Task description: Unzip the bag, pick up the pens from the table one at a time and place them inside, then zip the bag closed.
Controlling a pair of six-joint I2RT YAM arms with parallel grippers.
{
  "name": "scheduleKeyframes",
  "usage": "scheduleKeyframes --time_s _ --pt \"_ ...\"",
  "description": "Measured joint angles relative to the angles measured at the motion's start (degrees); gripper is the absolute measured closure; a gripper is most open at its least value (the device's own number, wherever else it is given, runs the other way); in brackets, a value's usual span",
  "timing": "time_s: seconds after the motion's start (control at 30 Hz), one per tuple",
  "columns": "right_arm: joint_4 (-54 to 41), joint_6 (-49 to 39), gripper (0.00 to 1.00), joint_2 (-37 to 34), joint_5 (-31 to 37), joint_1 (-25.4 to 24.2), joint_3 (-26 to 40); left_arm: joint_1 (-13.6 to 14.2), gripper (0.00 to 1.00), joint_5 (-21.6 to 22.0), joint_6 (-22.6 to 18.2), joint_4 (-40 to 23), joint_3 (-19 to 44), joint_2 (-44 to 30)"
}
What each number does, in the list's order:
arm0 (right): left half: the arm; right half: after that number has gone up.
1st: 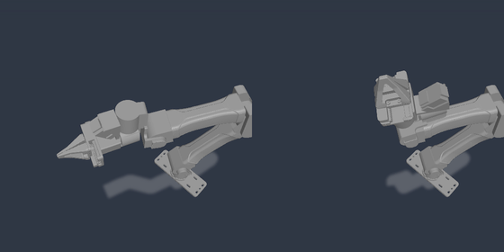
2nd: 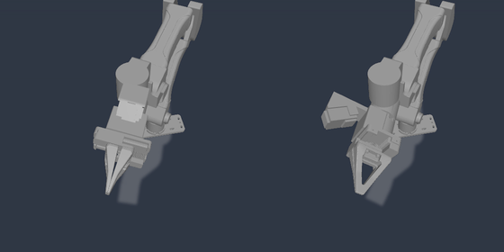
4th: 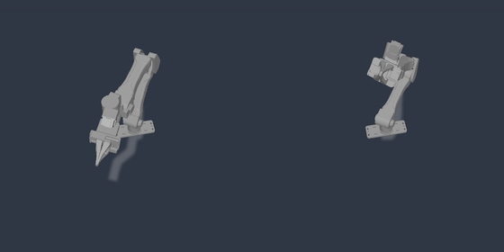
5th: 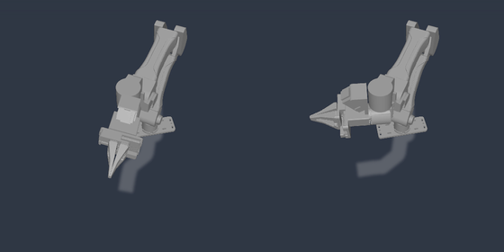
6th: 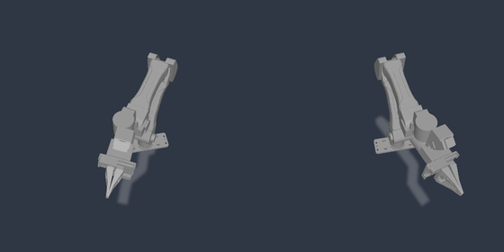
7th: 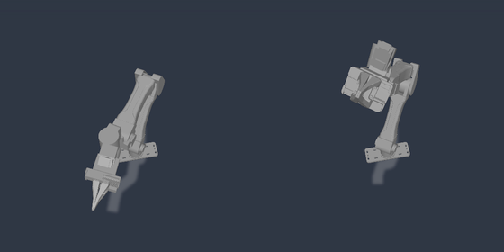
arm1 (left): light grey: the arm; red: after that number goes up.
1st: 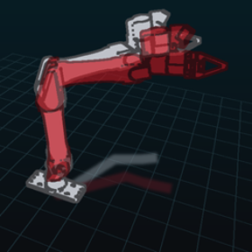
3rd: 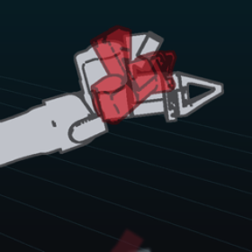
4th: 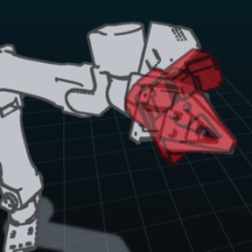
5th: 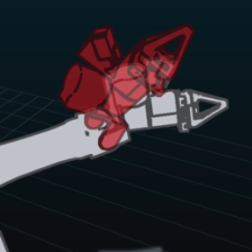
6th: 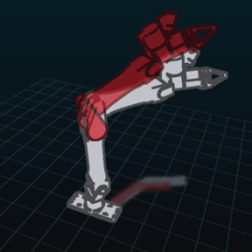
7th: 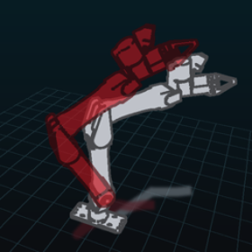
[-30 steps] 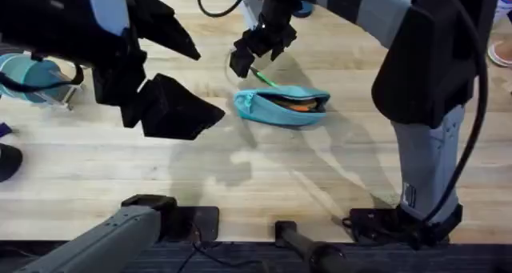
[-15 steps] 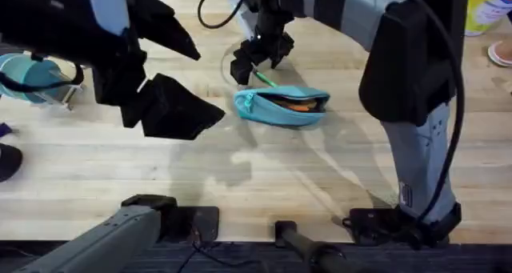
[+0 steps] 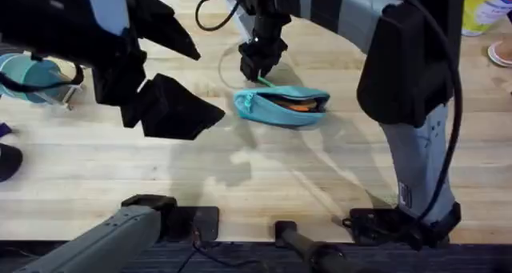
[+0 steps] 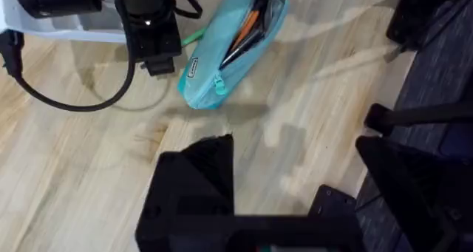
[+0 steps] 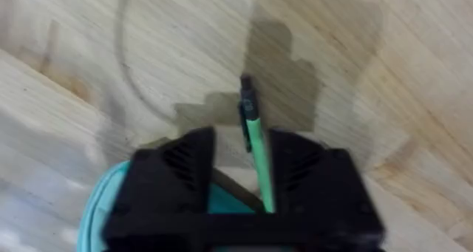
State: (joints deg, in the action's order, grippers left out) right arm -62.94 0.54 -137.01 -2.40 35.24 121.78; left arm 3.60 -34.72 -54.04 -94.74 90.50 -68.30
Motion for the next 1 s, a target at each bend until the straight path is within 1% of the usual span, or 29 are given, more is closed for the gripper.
scheduleKeyframes --time_s 0.07,0.13,0.47,0.83,1.0 --pt "0.16 -0.15 0.929 0.00 0.05 -0.02 0.00 0.00 0.008 0.00 0.00 0.00 0.00 -0.01" --pt "0.56 -0.31 0.956 -0.01 0.14 -0.19 0.04 0.00 0.008 -0.01 0.00 0.00 0.00 -0.01" --pt "0.27 -0.31 0.962 -0.14 0.08 -2.23 0.99 0.00 0.008 0.00 0.00 0.00 0.00 0.01" --pt "0.42 -0.18 0.970 -0.85 0.32 -5.79 10.01 0.00 0.008 0.00 0.00 0.00 0.00 -0.01" --pt "-0.12 -3.18 0.969 -0.85 1.41 -6.60 13.82 0.00 0.008 0.00 0.00 0.00 0.00 -0.01"
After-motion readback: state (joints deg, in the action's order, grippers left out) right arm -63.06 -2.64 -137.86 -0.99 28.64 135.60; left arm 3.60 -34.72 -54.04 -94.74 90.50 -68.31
